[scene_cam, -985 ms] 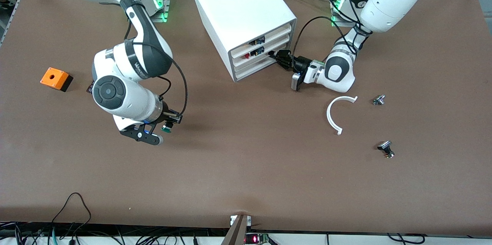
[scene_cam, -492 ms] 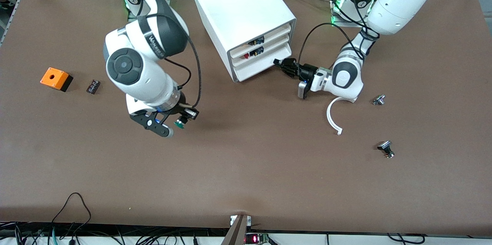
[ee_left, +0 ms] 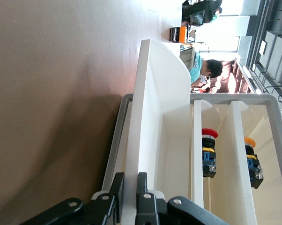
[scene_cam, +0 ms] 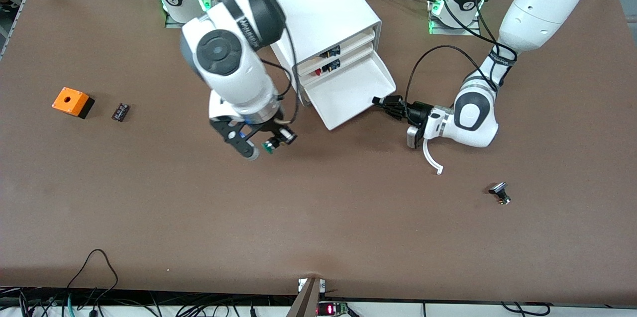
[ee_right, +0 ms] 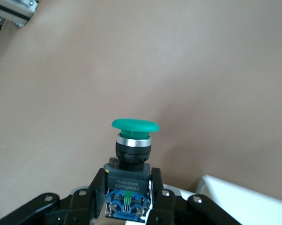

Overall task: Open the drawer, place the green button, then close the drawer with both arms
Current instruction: 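Lower the green button into the drawer while the left gripper withdraws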

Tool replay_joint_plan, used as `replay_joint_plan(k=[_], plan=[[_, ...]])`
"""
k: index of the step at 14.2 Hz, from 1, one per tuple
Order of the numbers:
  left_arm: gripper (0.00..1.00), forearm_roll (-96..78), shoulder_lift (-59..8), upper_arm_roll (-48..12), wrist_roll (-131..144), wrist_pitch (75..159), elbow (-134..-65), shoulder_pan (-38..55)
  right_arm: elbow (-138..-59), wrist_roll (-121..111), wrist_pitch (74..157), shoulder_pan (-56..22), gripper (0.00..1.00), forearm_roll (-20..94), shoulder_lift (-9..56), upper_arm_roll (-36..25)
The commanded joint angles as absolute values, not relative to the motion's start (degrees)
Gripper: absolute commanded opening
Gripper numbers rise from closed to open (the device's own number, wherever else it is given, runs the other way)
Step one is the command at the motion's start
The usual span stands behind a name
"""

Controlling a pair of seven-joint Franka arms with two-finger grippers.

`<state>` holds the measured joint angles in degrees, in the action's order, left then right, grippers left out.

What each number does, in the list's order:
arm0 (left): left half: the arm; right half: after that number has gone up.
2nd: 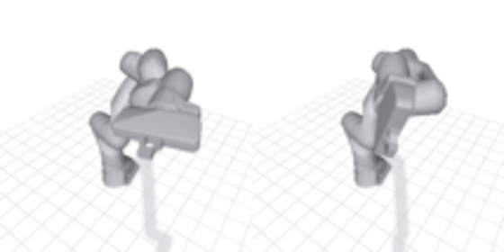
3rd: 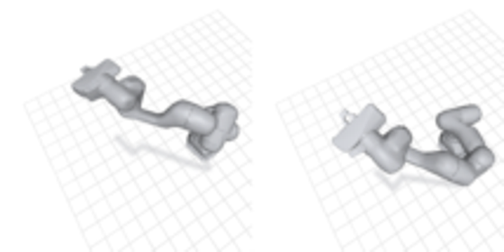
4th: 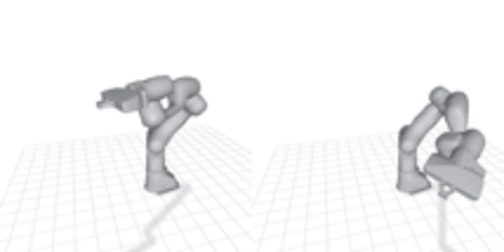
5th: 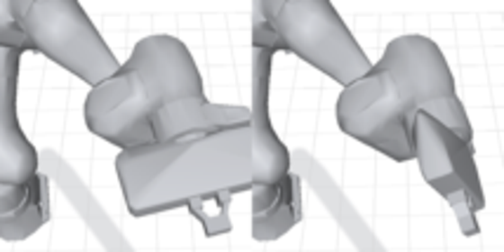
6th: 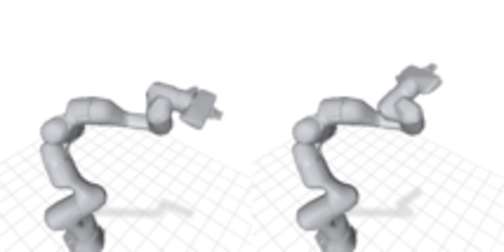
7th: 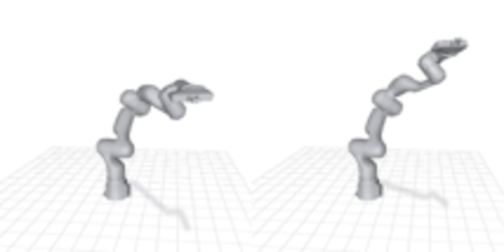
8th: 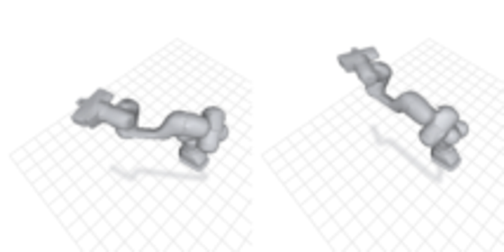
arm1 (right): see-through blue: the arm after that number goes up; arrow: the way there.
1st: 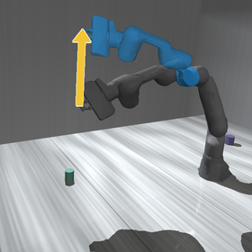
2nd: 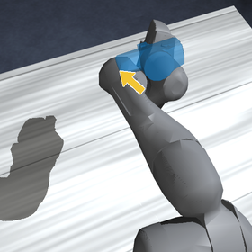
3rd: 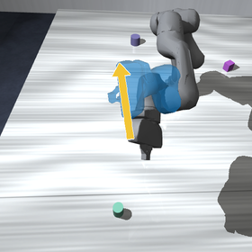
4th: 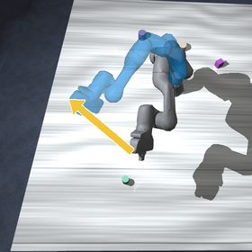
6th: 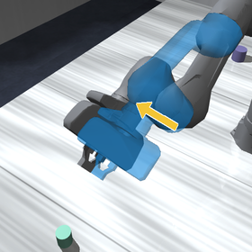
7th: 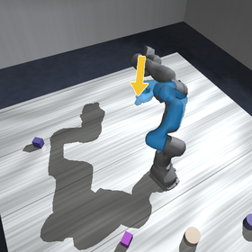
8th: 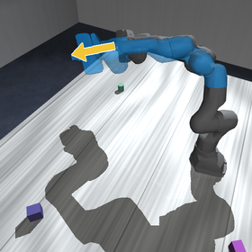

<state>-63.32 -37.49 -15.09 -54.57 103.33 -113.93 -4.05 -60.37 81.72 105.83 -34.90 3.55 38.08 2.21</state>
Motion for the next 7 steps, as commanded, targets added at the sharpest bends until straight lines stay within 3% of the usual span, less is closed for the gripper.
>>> replay_joint_plan(k=[1,2,7], plan=[[0.21,-60.47,-38.06,-14.50,-49.40,103.01,-111.18,-5.01,-57.30,90.41,108.80,-38.75,0.00,3.78,41.39,1.49],[0.99,-60.47,-38.06,-14.50,-49.39,102.92,-111.27,-5.01,-57.30,92.96,109.85,-40.15,0.00,3.69,42.01,1.41],[1.00,-58.72,-35.35,-14.24,-42.13,98.89,-110.22,-7.64,-57.30,105.44,115.74,-45.78,0.00,3.60,45.34,1.14]])
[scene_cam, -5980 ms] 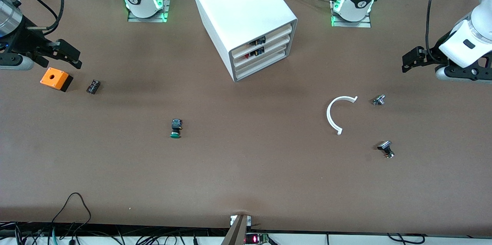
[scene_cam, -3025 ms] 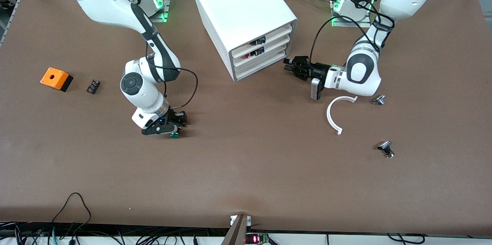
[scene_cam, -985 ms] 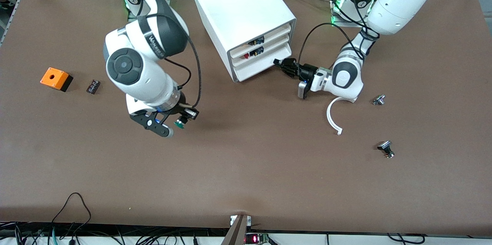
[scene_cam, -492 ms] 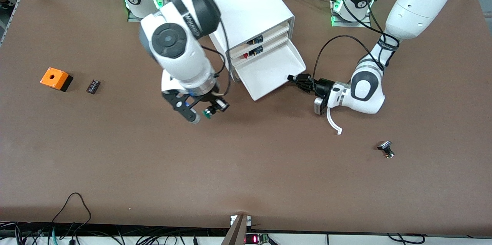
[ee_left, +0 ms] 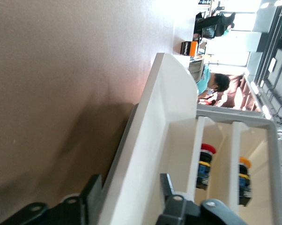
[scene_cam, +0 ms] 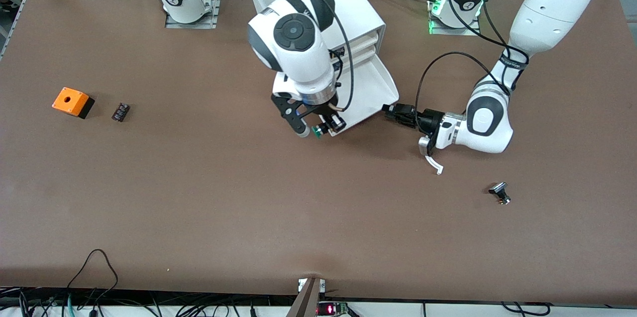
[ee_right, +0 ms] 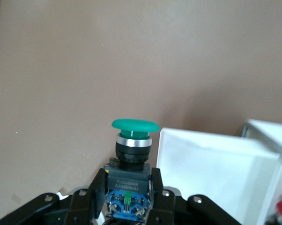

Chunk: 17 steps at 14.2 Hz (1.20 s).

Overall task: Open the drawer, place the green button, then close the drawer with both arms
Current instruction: 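Lower the green button into the drawer while the left gripper withdraws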

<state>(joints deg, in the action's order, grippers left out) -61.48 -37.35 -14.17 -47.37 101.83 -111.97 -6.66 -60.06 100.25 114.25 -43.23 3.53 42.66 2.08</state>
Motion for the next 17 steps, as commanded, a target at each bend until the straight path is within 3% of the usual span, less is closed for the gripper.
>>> replay_joint_plan(k=[1,6,13,15,16,17], plan=[[1.00,-57.41,-34.03,-14.15,-38.97,98.70,-109.52,-7.73,-57.30,107.90,116.88,-46.92,0.00,3.43,46.22,1.14],[1.00,-46.27,-26.73,-13.80,-21.24,96.00,-104.18,-8.61,-58.44,120.30,119.27,-50.53,0.00,1.67,49.74,1.14],[1.00,-22.17,-26.19,-14.85,11.65,77.01,-79.83,-5.90,-66.79,123.75,127.62,-52.91,0.00,1.49,49.75,1.14],[1.00,-17.52,-26.10,-14.94,18.34,72.88,-75.87,-3.62,-66.88,123.75,127.27,-52.82,0.45,1.49,49.75,1.14],[1.00,-14.01,-26.10,-14.94,20.81,70.77,-73.50,-2.30,-66.88,123.75,127.18,-52.82,0.85,1.49,49.66,1.14],[1.00,-10.67,-26.02,-14.94,22.57,69.01,-71.65,-0.98,-66.80,123.58,127.00,-52.91,1.00,1.23,49.48,1.14]])
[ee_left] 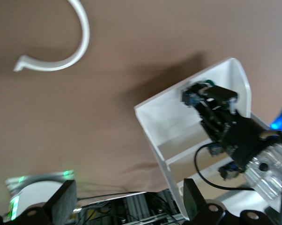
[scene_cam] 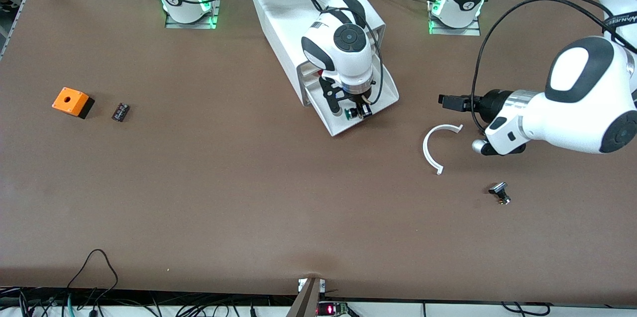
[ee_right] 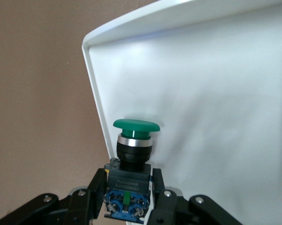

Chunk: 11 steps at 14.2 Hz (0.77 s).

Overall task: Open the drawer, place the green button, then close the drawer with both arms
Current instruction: 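Open the right gripper to release the button and lift out of the drawer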

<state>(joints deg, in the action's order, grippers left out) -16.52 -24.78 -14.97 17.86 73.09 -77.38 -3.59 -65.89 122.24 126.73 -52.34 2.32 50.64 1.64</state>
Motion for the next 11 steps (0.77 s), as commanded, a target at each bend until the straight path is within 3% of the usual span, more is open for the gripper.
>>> replay_joint_plan(k=[1,6,8,11], plan=[[1.00,-7.07,-26.02,-14.94,23.20,67.52,-69.80,0.43,-66.62,123.40,126.74,-52.74,1.00,0.71,49.22,1.14],[1.00,-3.34,-26.81,-14.15,22.50,66.36,-62.06,0.88,-63.55,113.24,118.59,-50.20,1.00,0.96,47.29,-0.52],[0.99,0.84,-26.81,-14.50,23.63,70.45,-63.62,1.75,-61.79,103.60,114.80,-45.29,1.00,1.32,44.23,0.35],[0.98,0.62,-23.92,-14.85,27.15,83.27,-74.05,1.67,-61.96,84.53,110.50,-41.06,1.00,1.49,40.35,0.09]])
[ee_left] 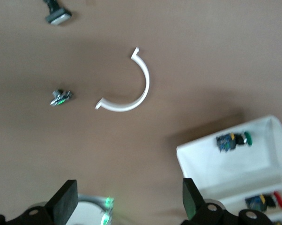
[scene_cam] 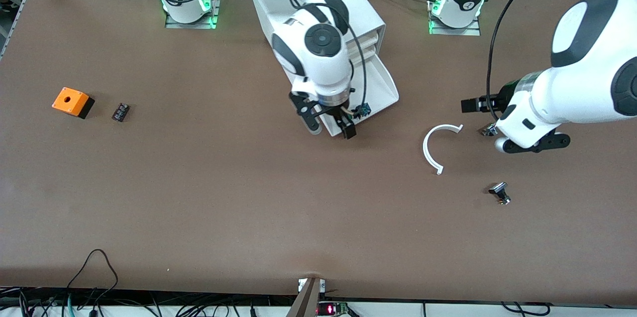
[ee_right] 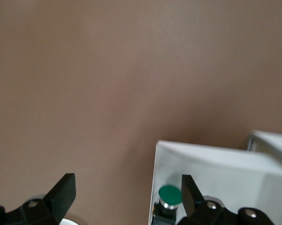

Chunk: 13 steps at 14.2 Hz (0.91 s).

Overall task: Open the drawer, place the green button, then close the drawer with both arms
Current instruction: 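Open the right gripper to release the button and lift out of the drawer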

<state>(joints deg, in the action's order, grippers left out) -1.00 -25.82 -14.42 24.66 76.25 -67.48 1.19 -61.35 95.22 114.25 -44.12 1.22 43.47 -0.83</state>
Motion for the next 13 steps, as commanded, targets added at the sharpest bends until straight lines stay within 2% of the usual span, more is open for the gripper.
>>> replay_joint_plan(k=[1,5,8,11,13], plan=[[0.98,0.44,-22.60,-14.94,27.42,88.19,-78.35,1.67,-61.96,79.59,108.56,-38.87,1.00,1.93,39.21,0.26],[0.95,-1.84,-17.50,-16.35,33.29,110.43,-97.43,1.49,-62.92,63.05,102.50,-29.81,1.00,10.90,34.73,-0.26],[0.96,-2.11,-17.84,-18.97,43.38,121.78,-105.27,1.93,-66.34,52.77,100.20,-25.77,1.00,10.90,31.48,-2.89],[0.97,-2.11,-18.89,-21.00,50.78,137.32,-114.14,3.51,-71.26,41.54,100.28,-24.43,1.00,10.72,27.79,-7.28],[0.97,-2.02,-21.34,-21.01,54.56,144.29,-116.45,6.05,-75.47,31.08,100.28,-24.08,1.00,10.37,24.19,-10.44]])
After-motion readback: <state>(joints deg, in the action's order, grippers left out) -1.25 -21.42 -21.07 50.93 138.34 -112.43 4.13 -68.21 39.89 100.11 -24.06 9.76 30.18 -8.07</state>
